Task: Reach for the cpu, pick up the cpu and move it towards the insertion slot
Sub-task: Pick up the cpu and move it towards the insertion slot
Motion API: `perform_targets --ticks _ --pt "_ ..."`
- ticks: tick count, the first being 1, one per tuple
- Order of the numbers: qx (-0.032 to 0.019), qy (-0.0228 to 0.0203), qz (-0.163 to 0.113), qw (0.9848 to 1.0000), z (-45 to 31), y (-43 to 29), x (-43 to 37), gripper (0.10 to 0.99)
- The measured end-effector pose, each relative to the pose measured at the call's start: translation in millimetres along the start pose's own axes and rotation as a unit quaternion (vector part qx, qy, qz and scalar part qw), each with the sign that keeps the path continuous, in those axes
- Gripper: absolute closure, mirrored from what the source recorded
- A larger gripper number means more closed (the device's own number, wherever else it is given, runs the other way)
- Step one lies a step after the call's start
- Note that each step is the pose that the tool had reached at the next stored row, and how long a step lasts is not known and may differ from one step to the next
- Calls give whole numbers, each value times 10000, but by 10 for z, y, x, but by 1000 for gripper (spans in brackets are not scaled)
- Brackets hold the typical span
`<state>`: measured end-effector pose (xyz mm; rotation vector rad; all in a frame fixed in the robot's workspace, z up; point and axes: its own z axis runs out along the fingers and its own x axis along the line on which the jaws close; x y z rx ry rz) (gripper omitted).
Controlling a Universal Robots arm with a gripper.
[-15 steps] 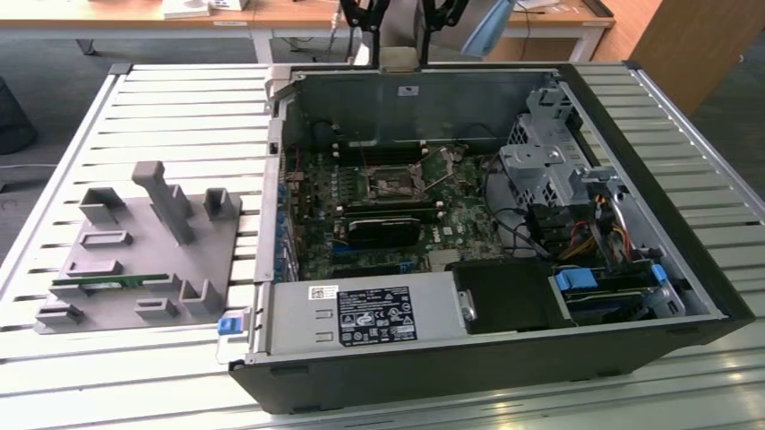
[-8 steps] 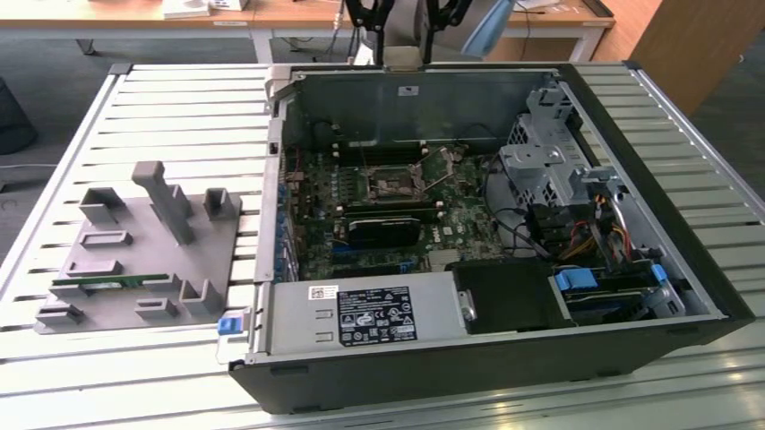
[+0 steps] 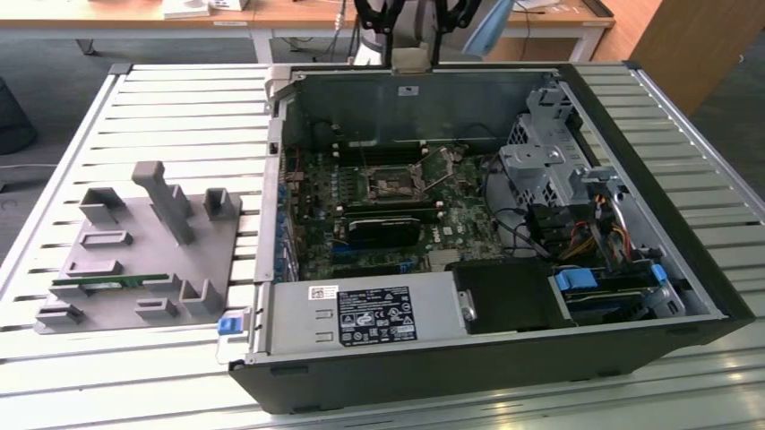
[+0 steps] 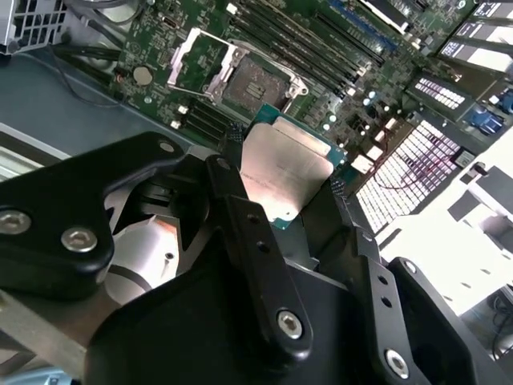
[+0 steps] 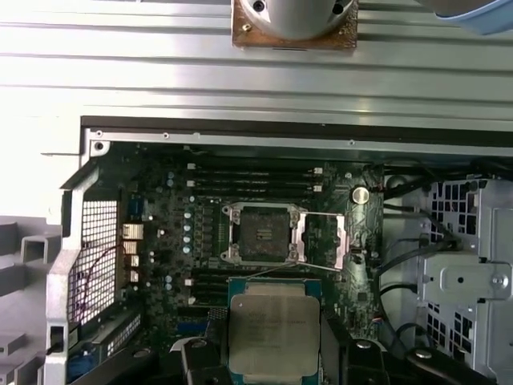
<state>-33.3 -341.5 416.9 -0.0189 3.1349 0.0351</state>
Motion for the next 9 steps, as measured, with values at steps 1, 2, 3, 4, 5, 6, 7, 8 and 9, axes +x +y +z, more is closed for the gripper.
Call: perform_targets --ticks 1,2,3,4,5,6,7,8,9 --pt "1 -3 0 10000 2 1 -13 545" --pt "1 -7 0 10000 4 1 -24 545" --pt "1 -9 -1 10000 4 0 -30 545" --pt "1 -9 0 10000 4 0 -30 545" --pt "1 -9 0 10000 5 0 -30 545" --pt "1 -9 0 10000 5 1 -31 545" --pt "1 -9 0 10000 5 1 -31 545" --pt "1 -9 0 10000 5 1 -31 545" --pt "1 -10 0 10000 5 1 -31 545"
